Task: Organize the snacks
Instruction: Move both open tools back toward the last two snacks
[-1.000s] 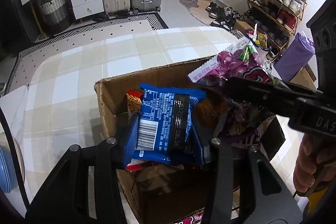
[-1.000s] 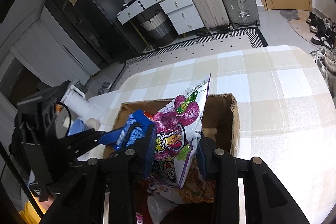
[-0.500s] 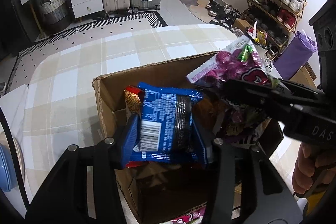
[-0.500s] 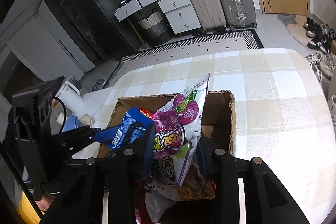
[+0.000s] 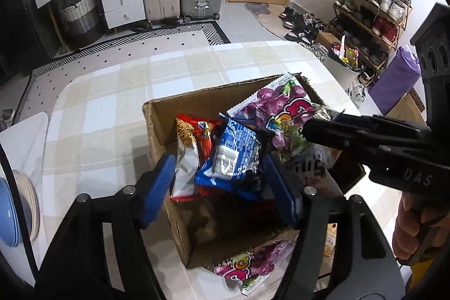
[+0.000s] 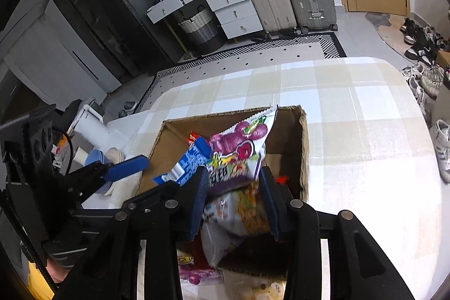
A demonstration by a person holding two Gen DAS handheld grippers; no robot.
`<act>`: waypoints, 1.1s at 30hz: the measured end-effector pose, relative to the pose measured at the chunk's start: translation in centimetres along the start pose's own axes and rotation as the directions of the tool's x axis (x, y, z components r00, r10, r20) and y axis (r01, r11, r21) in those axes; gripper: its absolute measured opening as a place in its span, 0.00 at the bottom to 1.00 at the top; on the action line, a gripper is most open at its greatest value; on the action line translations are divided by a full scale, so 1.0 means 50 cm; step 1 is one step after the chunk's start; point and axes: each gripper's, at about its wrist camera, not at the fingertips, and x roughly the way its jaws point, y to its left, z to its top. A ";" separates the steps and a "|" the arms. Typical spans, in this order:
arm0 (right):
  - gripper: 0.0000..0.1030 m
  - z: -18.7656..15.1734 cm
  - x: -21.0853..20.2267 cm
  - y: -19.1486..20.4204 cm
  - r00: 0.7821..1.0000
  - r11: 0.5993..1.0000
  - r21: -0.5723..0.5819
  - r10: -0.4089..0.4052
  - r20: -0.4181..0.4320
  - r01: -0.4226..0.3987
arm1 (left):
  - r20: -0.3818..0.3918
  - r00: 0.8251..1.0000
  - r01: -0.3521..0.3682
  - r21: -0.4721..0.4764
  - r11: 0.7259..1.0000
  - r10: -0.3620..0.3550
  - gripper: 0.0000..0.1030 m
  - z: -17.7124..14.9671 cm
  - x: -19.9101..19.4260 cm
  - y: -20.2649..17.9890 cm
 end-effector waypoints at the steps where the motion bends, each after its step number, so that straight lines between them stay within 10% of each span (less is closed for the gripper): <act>1: 0.37 -0.003 -0.006 0.000 1.000 1.000 0.001 -0.003 0.004 0.003 | 0.003 1.000 -0.001 0.001 1.000 0.001 0.64 -0.004 -0.009 -0.001; 16: 0.37 -0.067 -0.198 0.074 0.984 0.998 -0.059 0.014 0.177 -0.004 | 0.155 0.987 -0.048 -0.036 0.998 0.053 0.76 -0.058 -0.236 -0.032; 33: 0.70 -0.376 -0.480 0.179 0.865 0.972 -0.177 -0.047 0.499 0.155 | 0.398 0.908 -0.094 -0.109 0.990 0.130 0.99 -0.324 -0.591 -0.142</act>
